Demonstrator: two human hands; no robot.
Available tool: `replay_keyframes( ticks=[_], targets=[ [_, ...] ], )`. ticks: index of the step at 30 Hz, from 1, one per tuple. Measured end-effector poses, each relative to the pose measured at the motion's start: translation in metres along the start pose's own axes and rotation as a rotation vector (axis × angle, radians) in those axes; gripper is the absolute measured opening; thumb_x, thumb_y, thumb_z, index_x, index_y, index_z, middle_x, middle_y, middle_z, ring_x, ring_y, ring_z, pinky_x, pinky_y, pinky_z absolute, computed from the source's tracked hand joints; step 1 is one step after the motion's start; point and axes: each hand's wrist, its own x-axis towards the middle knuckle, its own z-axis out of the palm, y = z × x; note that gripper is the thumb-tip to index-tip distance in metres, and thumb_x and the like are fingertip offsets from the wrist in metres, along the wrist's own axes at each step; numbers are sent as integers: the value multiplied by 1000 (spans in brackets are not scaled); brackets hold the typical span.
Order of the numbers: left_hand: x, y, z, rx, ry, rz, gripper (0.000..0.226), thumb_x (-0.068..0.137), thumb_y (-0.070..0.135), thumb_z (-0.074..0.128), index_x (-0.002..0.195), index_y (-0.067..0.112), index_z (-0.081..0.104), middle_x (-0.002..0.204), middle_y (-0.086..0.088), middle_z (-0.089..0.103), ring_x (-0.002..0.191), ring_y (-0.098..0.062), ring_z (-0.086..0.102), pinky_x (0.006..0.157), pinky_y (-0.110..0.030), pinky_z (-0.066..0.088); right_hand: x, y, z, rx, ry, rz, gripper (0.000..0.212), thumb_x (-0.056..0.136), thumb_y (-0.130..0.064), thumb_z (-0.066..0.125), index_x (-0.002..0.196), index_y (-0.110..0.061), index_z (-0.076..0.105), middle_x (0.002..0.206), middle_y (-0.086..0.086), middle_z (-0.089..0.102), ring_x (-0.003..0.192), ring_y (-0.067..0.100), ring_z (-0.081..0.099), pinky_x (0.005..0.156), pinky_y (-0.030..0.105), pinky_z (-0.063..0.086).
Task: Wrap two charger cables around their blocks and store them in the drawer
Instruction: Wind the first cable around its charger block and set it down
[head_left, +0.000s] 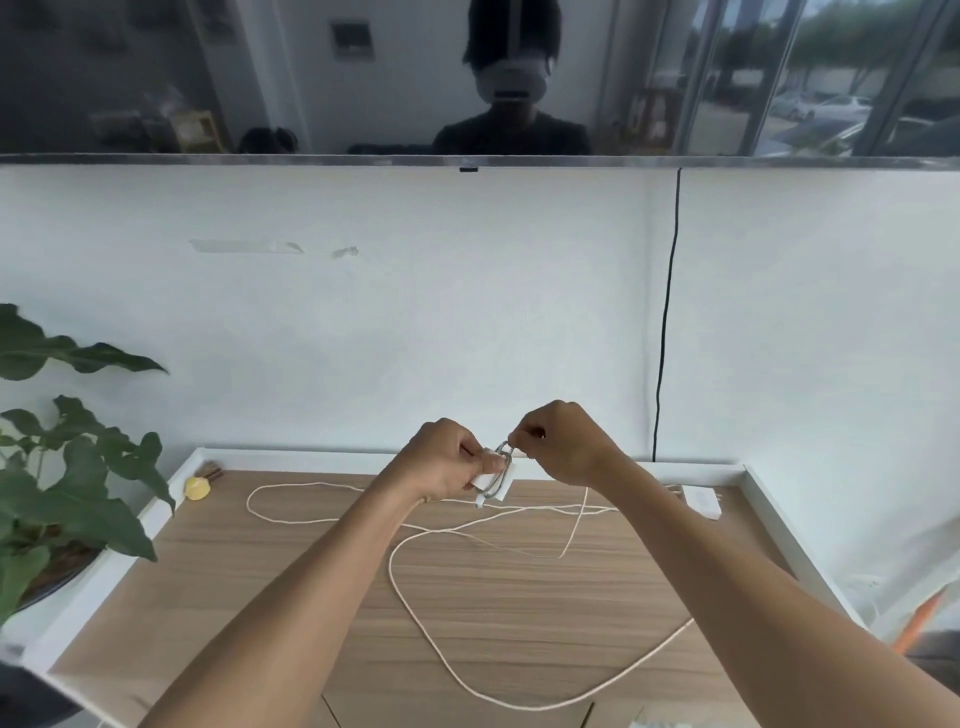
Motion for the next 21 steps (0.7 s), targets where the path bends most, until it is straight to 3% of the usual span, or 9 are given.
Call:
replay_keyframes(
  ticks=[2, 5, 7, 10, 12, 15, 17, 21],
  targets=[
    [3, -3, 1, -89, 97, -42, 34, 82, 39, 73, 74, 7, 72, 78, -13, 74, 74, -27, 73, 78, -42, 58, -2, -6, 5, -46, 72, -43, 23, 90, -26, 52, 85, -16, 72, 74, 1, 67, 65, 22, 57, 58, 31, 45],
    [5, -1, 4, -298, 185, -96, 32, 84, 36, 72, 70, 7, 70, 74, -8, 72, 67, -23, 73, 80, -43, 59, -6, -9, 14, -52, 189, -127, 24, 91, -26, 49, 84, -16, 69, 76, 0, 69, 70, 23, 61, 63, 36, 52],
    [6, 1, 6, -423, 228, -141, 30, 87, 31, 71, 71, 6, 68, 81, -14, 72, 66, -25, 71, 79, -42, 60, -8, -5, 22, -5, 241, -174, 23, 91, -27, 51, 80, -16, 67, 72, -1, 67, 66, 20, 58, 63, 38, 51],
    [4, 0, 6, -654, 140, -198, 25, 91, 24, 65, 89, -1, 68, 94, -21, 71, 72, -26, 70, 78, -37, 60, -13, 1, 29, 42, 276, -241, 17, 91, -25, 54, 80, -20, 66, 68, -6, 62, 54, 9, 47, 55, 31, 43],
    [2, 1, 4, -765, 51, -216, 33, 93, 26, 62, 105, -4, 67, 99, -23, 72, 84, -31, 71, 83, -39, 58, -15, 4, 28, 65, 298, -265, 16, 90, -21, 55, 79, -20, 67, 66, -9, 60, 53, 7, 46, 54, 27, 39],
    [0, 7, 5, -895, -20, -258, 43, 93, 41, 59, 101, 0, 69, 93, -22, 73, 86, -34, 72, 91, -44, 55, -14, 6, 23, 39, 319, -296, 14, 90, -19, 55, 84, -18, 68, 73, -7, 66, 56, 4, 47, 58, 31, 44],
    [1, 11, 7, -916, -42, -287, 44, 91, 46, 60, 95, 3, 69, 87, -20, 74, 81, -34, 72, 87, -44, 57, -15, 7, 22, 18, 301, -345, 13, 90, -19, 56, 91, -20, 70, 78, -9, 66, 58, -1, 48, 59, 28, 43],
    [4, 8, 10, -949, -122, -286, 30, 97, 31, 55, 97, 3, 67, 85, -19, 71, 80, -33, 71, 83, -40, 59, -16, 8, 22, -63, 255, -428, 14, 92, -22, 57, 97, -27, 70, 80, -12, 64, 56, -3, 45, 57, 25, 41]
  ],
)
